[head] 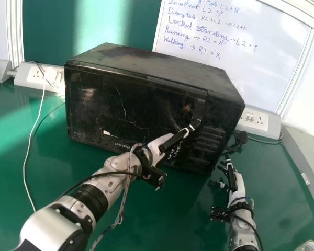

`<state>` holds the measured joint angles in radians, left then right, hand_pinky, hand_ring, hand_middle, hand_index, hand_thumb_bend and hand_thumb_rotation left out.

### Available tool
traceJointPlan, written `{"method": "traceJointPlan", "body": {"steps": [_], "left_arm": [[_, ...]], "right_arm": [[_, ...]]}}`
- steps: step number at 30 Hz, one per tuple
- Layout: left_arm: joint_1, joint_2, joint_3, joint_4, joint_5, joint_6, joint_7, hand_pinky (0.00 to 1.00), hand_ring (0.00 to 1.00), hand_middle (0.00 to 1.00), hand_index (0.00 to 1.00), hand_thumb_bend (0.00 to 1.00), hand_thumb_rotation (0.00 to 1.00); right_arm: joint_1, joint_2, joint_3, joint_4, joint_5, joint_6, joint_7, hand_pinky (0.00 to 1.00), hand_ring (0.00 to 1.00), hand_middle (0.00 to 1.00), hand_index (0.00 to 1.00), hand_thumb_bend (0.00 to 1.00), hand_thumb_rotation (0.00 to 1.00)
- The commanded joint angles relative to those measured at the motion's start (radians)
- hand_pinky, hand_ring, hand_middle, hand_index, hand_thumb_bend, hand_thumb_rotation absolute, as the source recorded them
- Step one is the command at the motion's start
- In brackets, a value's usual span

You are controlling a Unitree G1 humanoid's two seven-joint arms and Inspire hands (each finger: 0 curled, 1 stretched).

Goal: Open the door of oven

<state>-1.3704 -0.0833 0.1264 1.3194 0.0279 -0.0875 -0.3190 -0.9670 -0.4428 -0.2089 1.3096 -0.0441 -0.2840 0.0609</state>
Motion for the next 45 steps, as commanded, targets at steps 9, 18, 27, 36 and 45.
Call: {"method": "traceJointPlan", "body": {"steps": [9, 18, 27, 36, 45], "left_arm": [[-0.027, -0.045, 0.033, 0.009, -0.032, 0.01, -0.049, 0.8, 0.76, 0.88, 0.99, 1.0, 0.95], [-0.029, -0.055, 0.077, 0.008, -0.078, 0.033, -0.072, 0.66, 0.67, 0.82, 0.96, 1.0, 0.93], [-0.021, -0.051, 0.094, 0.011, -0.092, 0.034, -0.123, 0.49, 0.53, 0.65, 0.81, 1.0, 0.92], [-0.015, -0.051, 0.103, 0.012, -0.097, 0.03, -0.144, 0.34, 0.43, 0.54, 0.75, 1.0, 0.9], [0.001, -0.051, 0.098, 0.012, -0.092, 0.011, -0.171, 0.17, 0.24, 0.37, 0.64, 1.0, 0.9]], "right_arm": [[0.02, 0.022, 0.005, 0.02, -0.005, 0.029, 0.006, 0.56, 0.7, 0.82, 0.85, 0.84, 0.92], [0.018, 0.026, 0.0, 0.019, 0.0, 0.03, 0.005, 0.56, 0.7, 0.82, 0.85, 0.84, 0.9], [0.019, 0.024, 0.006, 0.019, -0.007, 0.027, 0.006, 0.56, 0.69, 0.83, 0.85, 0.82, 0.93], [0.017, 0.024, 0.003, 0.018, -0.002, 0.03, 0.009, 0.56, 0.69, 0.83, 0.85, 0.82, 0.91], [0.018, 0.024, 0.008, 0.019, -0.008, 0.024, 0.002, 0.55, 0.69, 0.82, 0.84, 0.85, 0.94]]}}
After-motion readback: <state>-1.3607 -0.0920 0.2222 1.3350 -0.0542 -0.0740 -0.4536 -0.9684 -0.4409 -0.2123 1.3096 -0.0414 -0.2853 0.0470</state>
